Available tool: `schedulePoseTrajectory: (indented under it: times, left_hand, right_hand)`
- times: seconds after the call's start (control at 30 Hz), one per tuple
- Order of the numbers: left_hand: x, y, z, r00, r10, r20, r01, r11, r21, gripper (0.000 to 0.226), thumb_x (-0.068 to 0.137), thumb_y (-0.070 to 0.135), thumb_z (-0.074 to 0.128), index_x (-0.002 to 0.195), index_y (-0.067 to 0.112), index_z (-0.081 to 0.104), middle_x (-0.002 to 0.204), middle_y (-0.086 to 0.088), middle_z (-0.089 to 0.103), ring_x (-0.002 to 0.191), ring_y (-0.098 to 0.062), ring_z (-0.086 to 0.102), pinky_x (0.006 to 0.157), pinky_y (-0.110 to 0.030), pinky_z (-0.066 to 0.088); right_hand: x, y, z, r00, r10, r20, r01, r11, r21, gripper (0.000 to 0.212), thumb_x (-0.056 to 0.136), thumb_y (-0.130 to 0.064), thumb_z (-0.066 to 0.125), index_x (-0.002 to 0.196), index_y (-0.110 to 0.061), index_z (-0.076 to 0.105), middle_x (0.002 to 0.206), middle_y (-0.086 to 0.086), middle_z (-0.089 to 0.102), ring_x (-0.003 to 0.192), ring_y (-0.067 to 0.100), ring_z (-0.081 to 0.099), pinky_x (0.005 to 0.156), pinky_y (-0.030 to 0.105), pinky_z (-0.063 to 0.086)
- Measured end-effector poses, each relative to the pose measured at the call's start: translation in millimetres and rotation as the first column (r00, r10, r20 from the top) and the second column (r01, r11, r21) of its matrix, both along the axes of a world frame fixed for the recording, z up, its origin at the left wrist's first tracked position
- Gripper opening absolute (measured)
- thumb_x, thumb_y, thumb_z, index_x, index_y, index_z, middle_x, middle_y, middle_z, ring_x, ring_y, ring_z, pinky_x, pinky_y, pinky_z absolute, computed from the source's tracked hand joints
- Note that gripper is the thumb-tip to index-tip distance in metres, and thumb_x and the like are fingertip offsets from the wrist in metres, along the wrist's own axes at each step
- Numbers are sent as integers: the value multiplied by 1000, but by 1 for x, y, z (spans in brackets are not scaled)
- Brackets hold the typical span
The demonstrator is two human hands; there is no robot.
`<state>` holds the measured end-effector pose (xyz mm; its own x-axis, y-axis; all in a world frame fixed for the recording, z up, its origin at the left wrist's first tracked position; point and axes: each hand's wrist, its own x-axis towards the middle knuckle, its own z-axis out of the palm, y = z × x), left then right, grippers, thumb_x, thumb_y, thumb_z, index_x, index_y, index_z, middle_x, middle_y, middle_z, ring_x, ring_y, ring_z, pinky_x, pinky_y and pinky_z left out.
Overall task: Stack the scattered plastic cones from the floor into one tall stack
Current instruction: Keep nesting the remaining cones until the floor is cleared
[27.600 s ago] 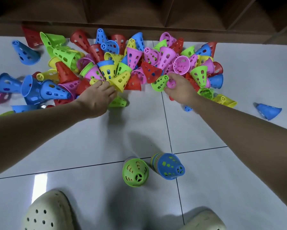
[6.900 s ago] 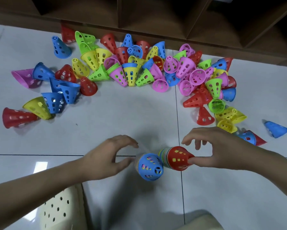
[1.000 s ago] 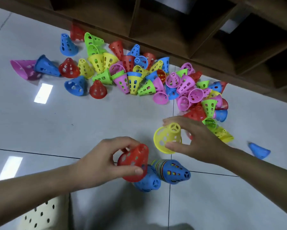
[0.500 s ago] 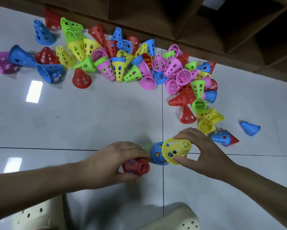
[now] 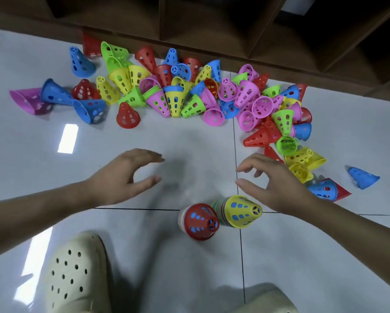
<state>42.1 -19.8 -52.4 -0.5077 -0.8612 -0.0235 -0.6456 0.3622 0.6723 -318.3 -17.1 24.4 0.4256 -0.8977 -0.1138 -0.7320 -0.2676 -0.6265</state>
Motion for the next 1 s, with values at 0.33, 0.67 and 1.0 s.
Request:
schedulePoseTrajectory:
  times: [0.33, 0.67, 1.0]
  left_hand:
    - [70, -117, -5, 868, 425, 256, -438, 899, -10, 65, 89, 33, 73, 143, 12, 46, 141, -16, 48, 121, -34, 53, 99, -46, 46]
    - [55, -161, -47, 841, 332, 427, -417, 901, 120, 50, 93, 32, 67, 140, 22, 52, 120, -4, 71, 95, -22, 63, 79, -32, 48]
    - [-4, -132, -70, 905, 265, 333, -347, 913, 215, 41, 87, 46, 71, 123, 30, 61, 94, 7, 71, 82, -18, 64, 79, -36, 55]
  right_hand:
    - [51, -96, -34, 984, -145, 100, 131, 982, 136, 23, 90, -31, 71, 110, -24, 64, 102, -5, 62, 97, 14, 61, 83, 36, 53]
    - [36, -177, -90, 988, -121, -94, 122, 992, 9, 41, 89, -23, 71, 128, -15, 60, 129, 5, 53, 125, 21, 48, 99, 24, 32]
    - [46, -212, -140, 937, -349, 7, 343, 925, 165, 42, 100, -34, 55, 139, -19, 57, 143, 9, 47, 136, 22, 42, 111, 27, 27]
